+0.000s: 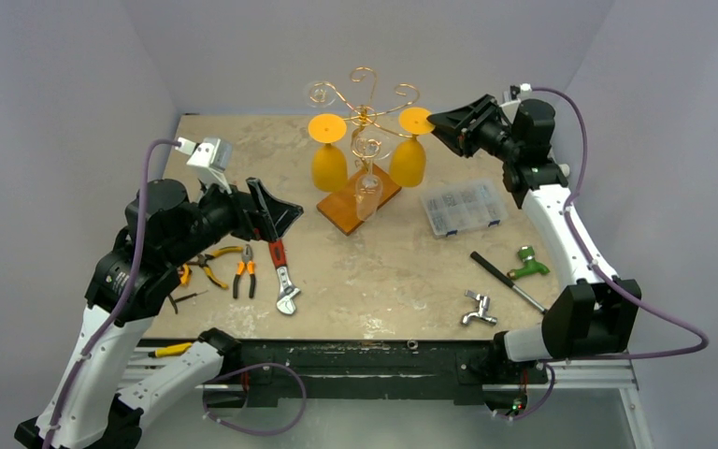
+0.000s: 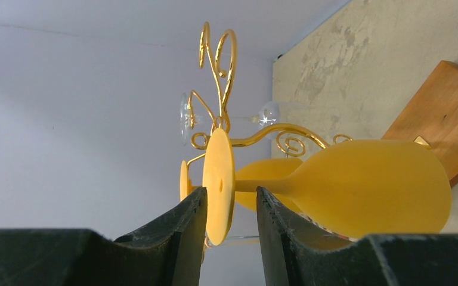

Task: Take the wine glass off the wine glass rack
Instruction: Pick up the wine glass from the wine rack.

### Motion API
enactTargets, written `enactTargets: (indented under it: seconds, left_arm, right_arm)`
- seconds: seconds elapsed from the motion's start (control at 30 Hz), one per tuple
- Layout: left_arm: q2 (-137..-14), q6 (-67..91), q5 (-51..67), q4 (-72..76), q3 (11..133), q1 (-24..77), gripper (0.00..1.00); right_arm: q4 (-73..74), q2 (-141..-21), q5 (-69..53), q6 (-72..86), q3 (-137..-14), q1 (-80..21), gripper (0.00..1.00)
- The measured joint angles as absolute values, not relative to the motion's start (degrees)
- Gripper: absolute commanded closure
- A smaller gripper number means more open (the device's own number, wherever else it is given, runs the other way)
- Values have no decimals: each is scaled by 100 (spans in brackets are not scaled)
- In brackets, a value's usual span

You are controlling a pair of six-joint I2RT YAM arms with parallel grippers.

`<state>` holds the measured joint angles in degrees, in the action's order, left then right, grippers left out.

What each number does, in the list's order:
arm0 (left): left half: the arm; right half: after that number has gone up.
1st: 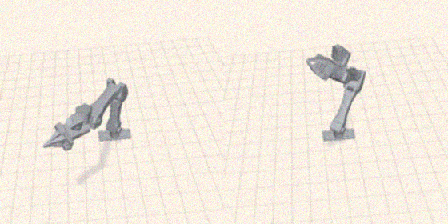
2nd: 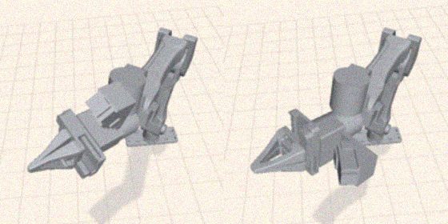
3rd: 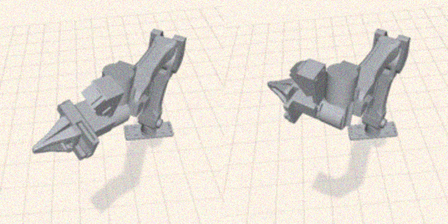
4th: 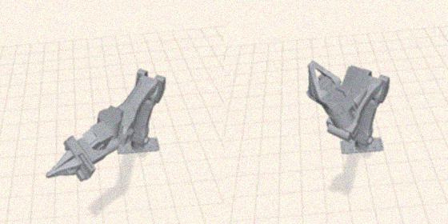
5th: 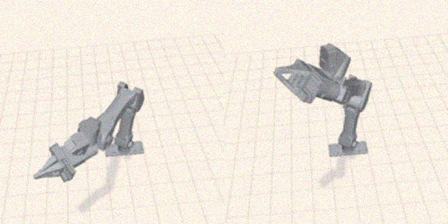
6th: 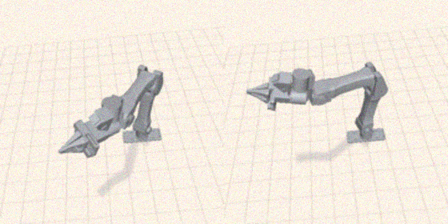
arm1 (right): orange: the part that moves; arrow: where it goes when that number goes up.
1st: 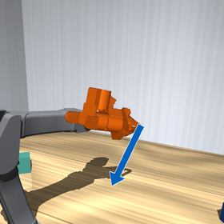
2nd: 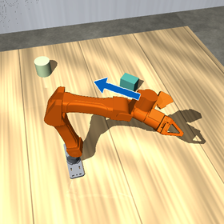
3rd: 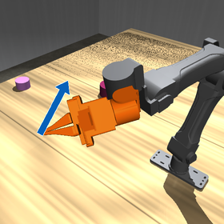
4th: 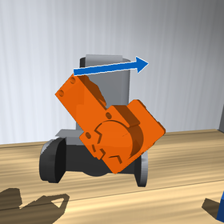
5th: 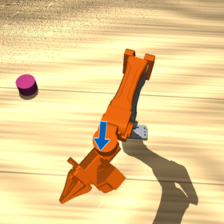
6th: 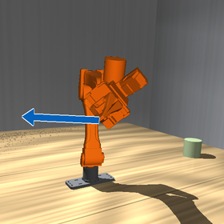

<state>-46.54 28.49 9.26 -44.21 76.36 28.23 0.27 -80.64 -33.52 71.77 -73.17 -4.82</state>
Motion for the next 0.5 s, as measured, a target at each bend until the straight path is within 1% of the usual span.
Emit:
enactTargets:
  seconds: [0.4,0.5]
  left_arm:
    - [-4751,2945,932,-4372,7636,2823,2]
    - [-4803,2974,934,-4364,7636,2823,2]
  right_arm:
    - [23,-8064,-3509,7205,-7332,-482,71]
    - [21,-8064,-3577,7203,-7376,-482,74]
